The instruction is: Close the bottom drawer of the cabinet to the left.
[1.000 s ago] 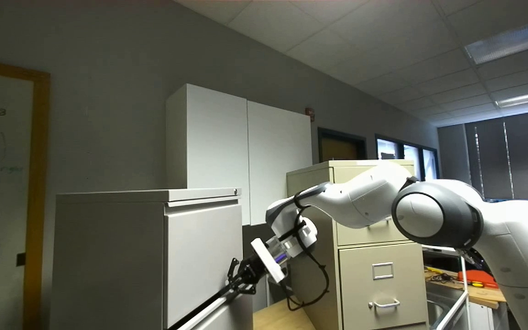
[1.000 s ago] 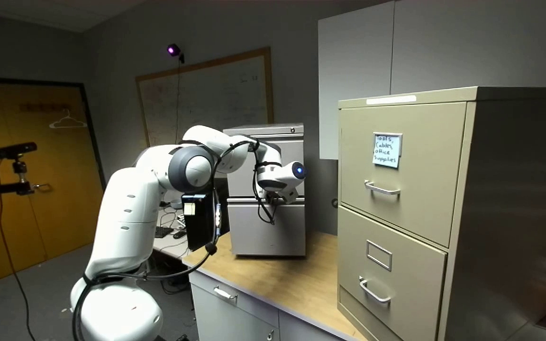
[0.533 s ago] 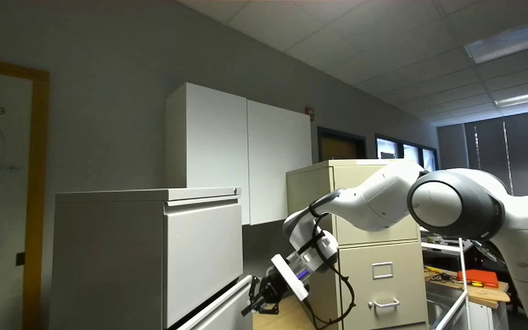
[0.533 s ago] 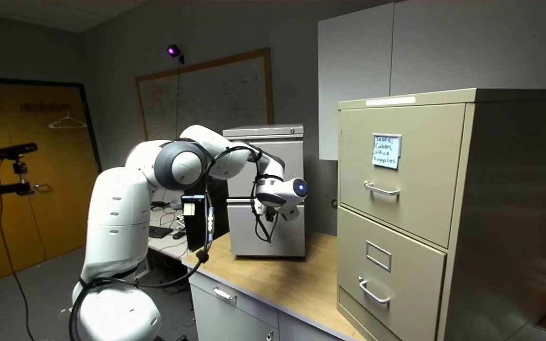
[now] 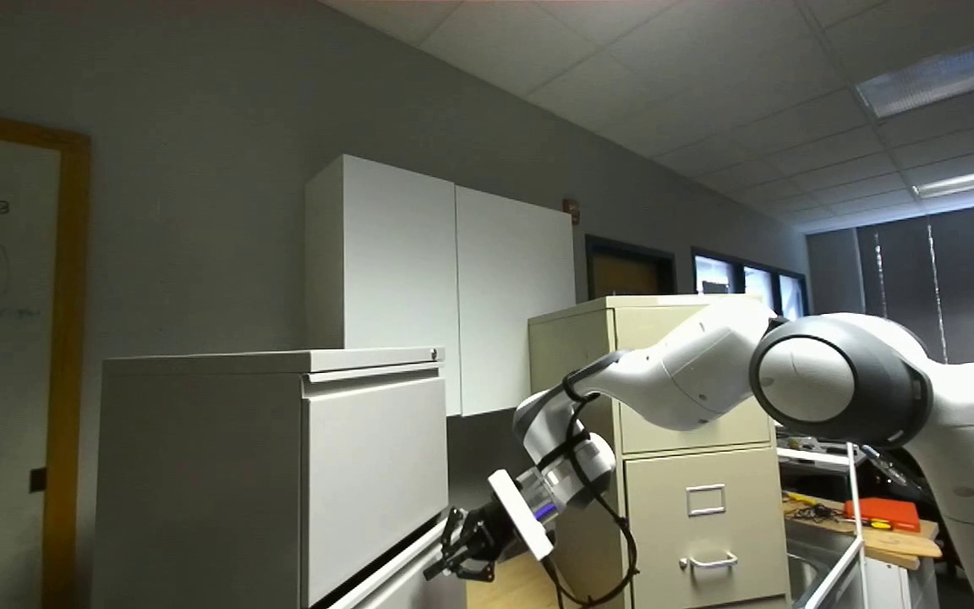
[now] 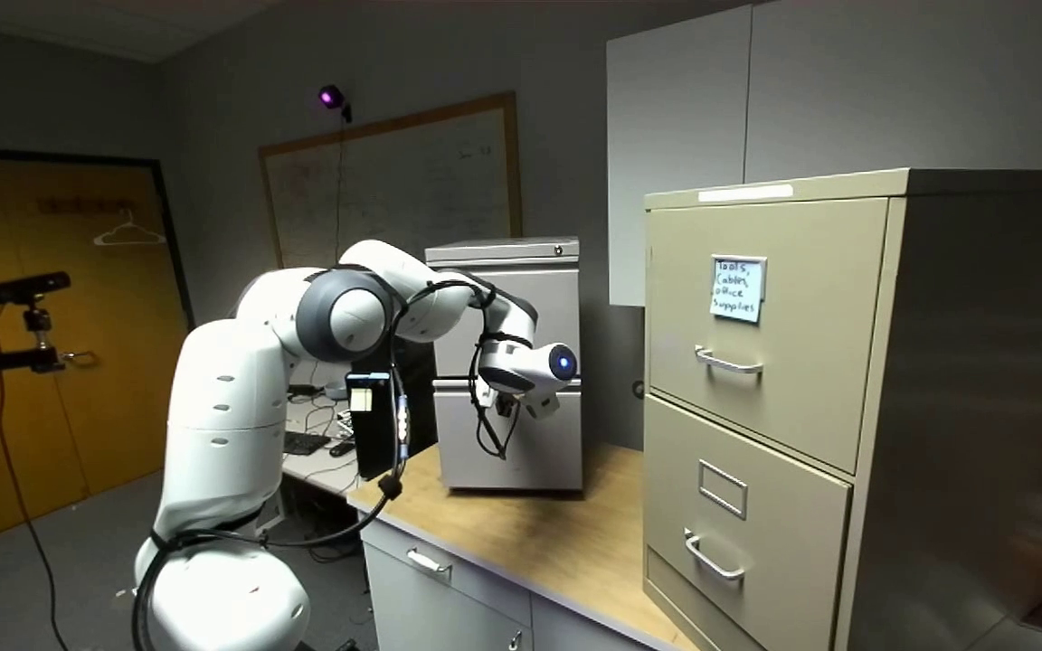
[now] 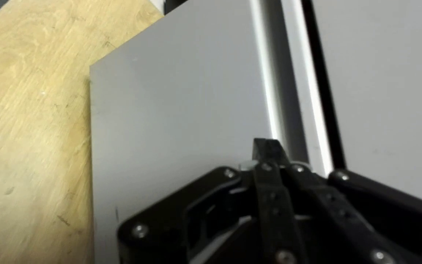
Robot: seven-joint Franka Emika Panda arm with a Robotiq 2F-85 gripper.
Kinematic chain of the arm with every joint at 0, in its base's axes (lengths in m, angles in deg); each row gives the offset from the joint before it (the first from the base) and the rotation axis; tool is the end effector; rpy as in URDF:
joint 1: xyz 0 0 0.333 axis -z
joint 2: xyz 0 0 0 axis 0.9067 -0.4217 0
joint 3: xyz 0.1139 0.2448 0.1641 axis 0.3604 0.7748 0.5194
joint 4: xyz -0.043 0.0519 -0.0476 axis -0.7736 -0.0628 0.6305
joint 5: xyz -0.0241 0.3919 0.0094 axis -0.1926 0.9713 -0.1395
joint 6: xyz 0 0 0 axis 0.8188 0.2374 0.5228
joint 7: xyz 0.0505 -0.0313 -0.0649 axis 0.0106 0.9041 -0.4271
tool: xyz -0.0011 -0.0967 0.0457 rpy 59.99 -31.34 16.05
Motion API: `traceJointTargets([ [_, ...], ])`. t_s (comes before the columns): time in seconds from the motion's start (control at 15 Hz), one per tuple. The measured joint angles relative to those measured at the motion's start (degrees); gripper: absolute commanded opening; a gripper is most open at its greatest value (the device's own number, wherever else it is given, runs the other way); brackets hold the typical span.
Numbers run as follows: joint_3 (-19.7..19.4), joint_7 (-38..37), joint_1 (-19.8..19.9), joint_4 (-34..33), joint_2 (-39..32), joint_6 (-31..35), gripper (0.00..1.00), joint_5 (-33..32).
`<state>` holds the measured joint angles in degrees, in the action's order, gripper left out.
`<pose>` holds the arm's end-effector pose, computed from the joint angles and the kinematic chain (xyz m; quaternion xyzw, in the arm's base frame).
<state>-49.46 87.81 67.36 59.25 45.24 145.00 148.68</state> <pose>0.6206 -0.0070 0.3843 -0.7629 0.3970 -0.0061 0.5102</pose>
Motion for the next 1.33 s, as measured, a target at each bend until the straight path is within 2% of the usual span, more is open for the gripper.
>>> traceJointTargets([
  [0.33, 0.48, -0.63, -1.38, -9.27, -3.37, 0.09, 0.00, -0.04],
  [0.53, 0.81, -0.68, -1.82, -12.50, -5.92, 0.00, 0.00, -0.13],
  [1.0, -0.66, -0.56, 0.06, -11.66, -4.88, 1.17, 0.00, -0.15],
  [1.33, -1.53, -0.45, 1.86, -7.56, -1.54, 1.44, 0.00, -0.18],
])
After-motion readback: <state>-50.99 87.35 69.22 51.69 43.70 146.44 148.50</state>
